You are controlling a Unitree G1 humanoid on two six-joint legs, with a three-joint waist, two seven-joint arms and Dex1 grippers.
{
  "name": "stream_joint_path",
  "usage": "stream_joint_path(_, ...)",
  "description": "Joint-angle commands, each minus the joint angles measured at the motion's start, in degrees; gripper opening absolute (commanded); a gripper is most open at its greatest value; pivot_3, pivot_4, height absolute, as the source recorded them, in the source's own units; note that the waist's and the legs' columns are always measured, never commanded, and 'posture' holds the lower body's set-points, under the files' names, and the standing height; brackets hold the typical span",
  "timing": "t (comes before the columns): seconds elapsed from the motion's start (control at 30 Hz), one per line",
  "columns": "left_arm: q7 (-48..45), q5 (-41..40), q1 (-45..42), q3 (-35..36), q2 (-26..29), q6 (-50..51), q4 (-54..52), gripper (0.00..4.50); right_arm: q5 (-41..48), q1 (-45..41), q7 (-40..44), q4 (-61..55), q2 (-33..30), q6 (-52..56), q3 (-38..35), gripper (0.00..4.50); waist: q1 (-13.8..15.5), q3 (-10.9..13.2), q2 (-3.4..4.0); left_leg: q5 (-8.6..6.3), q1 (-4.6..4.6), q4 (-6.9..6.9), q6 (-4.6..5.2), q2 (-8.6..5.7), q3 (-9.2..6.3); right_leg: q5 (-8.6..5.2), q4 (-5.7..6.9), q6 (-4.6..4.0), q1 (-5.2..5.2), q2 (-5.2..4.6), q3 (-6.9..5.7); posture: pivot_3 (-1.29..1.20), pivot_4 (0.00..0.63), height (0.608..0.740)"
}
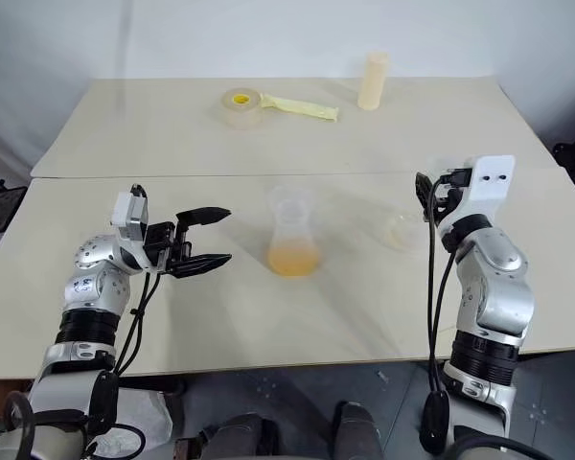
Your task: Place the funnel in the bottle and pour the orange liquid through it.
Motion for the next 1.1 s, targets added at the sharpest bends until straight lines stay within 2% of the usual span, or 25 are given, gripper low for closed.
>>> stream_joint_path(0.03, 0.3, -0.5, -0.6, 0.1, 1.0, 0.3, -2.2, 4.50, 1.9, 0.9, 0.0, -0.1, -1.2, -2.9, 0.7, 3.53, 0.0, 0.0, 0.00, 0.00, 0.00, 0.00, 0.00, 0.00, 0.00, 0.00, -0.01, 0.00, 0.00, 0.00, 0.01, 0.00, 0.150, 0.740)
stream_joint_path(0.13, 1.6, 0.0, -0.1, 0.1, 1.4, 0.9, -2.8, 4.50, 4.0, 1.1, 0.7, -1.5, -1.7, -3.5, 1.0, 4.46, -0.1, 0.0, 0.00, 0.00, -0.01, -0.01, 0.00, 0.00, -0.01, 0.00, -0.02, 0.00, 0.00, 0.00, 0.00, 0.00, 0.150, 0.740)
stream_joint_path(0.37, 10.0, -0.3, -0.1, 1.1, 0.9, 5.5, -6.1, 4.50, 5.6, 0.5, 0.1, -4.6, -4.8, -4.4, 2.0, 4.46, 0.1, 0.0, 0.00, 0.00, -0.02, 0.00, 0.00, 0.01, -0.05, 0.00, -0.01, 0.00, 0.00, -0.02, 0.01, 0.00, 0.150, 0.740)
stream_joint_path(0.6, 15.7, 1.5, -0.6, 1.0, 0.9, 3.8, -5.0, 4.50, 8.5, -2.1, 1.1, -6.9, -8.1, -3.8, 2.1, 4.46, 0.1, 0.0, 0.00, 0.00, -0.02, -0.01, 0.00, 0.01, -0.03, 0.00, -0.02, 0.00, 0.00, -0.01, 0.00, 0.00, 0.150, 0.740)
stream_joint_path(0.73, 19.9, 1.7, -0.5, 1.2, 0.6, 5.1, -5.8, 4.50, 11.7, -3.3, 4.3, -8.9, -11.2, -2.2, 2.8, 4.46, 0.2, 0.0, 0.00, 0.00, -0.03, 0.00, 0.00, 0.01, -0.04, 0.00, -0.02, 0.00, 0.00, -0.02, -0.01, 0.00, 0.150, 0.740)
stream_joint_path(0.8, 21.5, 1.7, 0.3, 1.0, 0.8, 6.3, -7.2, 4.50, 16.1, -2.9, 8.0, -12.1, -13.2, 1.3, 3.5, 4.46, 0.2, 0.0, 0.00, 0.00, -0.04, 0.00, 0.00, 0.01, -0.05, 0.00, -0.03, 0.00, 0.00, -0.02, -0.01, 0.00, 0.150, 0.740)
stream_joint_path(0.93, 18.6, -0.3, 3.1, 0.7, 2.4, 8.8, -10.3, 4.50, 21.9, 1.8, 14.6, -18.8, -18.6, 6.5, 5.1, 4.46, 0.2, 0.0, 0.00, 0.00, -0.04, -0.02, 0.00, 0.02, -0.05, 0.00, -0.06, 0.00, 0.00, -0.01, -0.03, 0.00, 0.150, 0.740)
stream_joint_path(1.1, 12.6, -0.6, 7.6, 0.3, 6.0, 9.2, -13.1, 4.50, 28.3, 13.7, 25.2, -26.9, -25.8, 8.1, 4.6, 4.46, 0.6, 0.0, -0.02, -0.01, -0.05, -0.03, 0.00, 0.00, -0.02, 0.00, -0.14, 0.00, 0.03, -0.02, -0.04, 0.00, 0.150, 0.740)
